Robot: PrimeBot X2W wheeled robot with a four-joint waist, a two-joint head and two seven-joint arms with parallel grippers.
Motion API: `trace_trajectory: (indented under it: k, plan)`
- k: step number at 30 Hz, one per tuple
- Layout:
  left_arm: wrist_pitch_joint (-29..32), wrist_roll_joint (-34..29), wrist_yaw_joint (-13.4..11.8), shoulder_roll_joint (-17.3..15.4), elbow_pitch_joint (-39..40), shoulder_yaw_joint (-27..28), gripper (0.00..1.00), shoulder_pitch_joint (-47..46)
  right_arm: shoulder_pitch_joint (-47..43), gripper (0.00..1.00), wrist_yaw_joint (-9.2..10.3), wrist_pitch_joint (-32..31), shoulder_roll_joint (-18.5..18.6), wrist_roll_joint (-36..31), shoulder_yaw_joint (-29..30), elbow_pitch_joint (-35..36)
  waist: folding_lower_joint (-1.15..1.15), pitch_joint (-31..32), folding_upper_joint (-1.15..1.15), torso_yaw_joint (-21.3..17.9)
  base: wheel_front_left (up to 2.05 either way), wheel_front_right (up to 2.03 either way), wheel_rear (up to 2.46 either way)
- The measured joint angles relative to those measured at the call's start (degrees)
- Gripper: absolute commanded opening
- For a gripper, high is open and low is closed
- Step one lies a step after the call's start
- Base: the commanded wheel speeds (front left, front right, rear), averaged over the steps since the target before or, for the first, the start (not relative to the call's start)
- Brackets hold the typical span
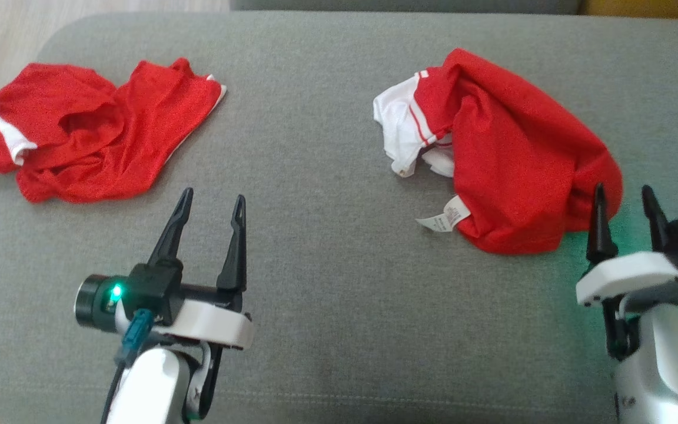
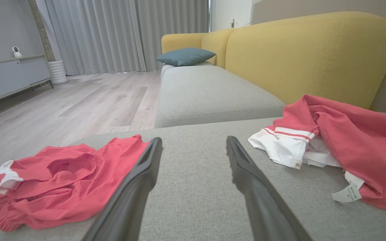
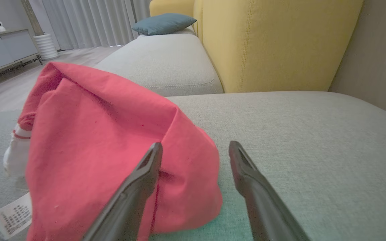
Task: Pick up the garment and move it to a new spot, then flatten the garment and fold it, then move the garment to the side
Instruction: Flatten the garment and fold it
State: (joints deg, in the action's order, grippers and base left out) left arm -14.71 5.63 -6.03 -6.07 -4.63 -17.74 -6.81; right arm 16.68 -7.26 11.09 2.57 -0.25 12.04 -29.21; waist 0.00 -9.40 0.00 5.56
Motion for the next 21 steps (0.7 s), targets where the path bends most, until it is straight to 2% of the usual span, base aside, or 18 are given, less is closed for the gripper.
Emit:
trace_trajectory:
  k: [8,9,10,16,21]
  plan:
    - [0.0,-0.5,1.1,0.9,-0.5,1.6,1.00,-0.7,8.6,1.00,0.00,1.1,0.0,-2.9,1.7,-11.9,0.00,-3.2,0.00,0.8,0.00,0.00,0.00]
    - [0.0,-0.5,1.1,0.9,-0.5,2.0,1.00,-0.7,9.3,0.75,0.00,1.2,0.0,-2.8,1.5,-13.4,0.00,-3.4,0.00,0.7,0.00,0.00,0.00]
    - [0.0,-0.5,1.3,0.9,-0.5,2.2,1.00,-0.8,9.9,0.01,0.00,1.5,0.0,-2.6,1.4,-14.9,0.00,-3.5,0.00,0.6,0.00,0.00,0.00]
    - [0.0,-0.6,1.6,1.0,-0.4,3.7,1.00,-1.5,12.1,0.00,0.00,2.7,0.0,-2.5,0.8,-19.0,0.00,-3.5,0.00,0.1,0.00,0.00,0.00]
    - [0.0,-0.6,2.0,1.6,-0.7,3.7,1.00,-1.7,14.8,0.00,0.00,3.1,0.0,-4.3,2.5,-16.9,0.00,-1.9,0.00,-0.1,0.00,0.00,0.00]
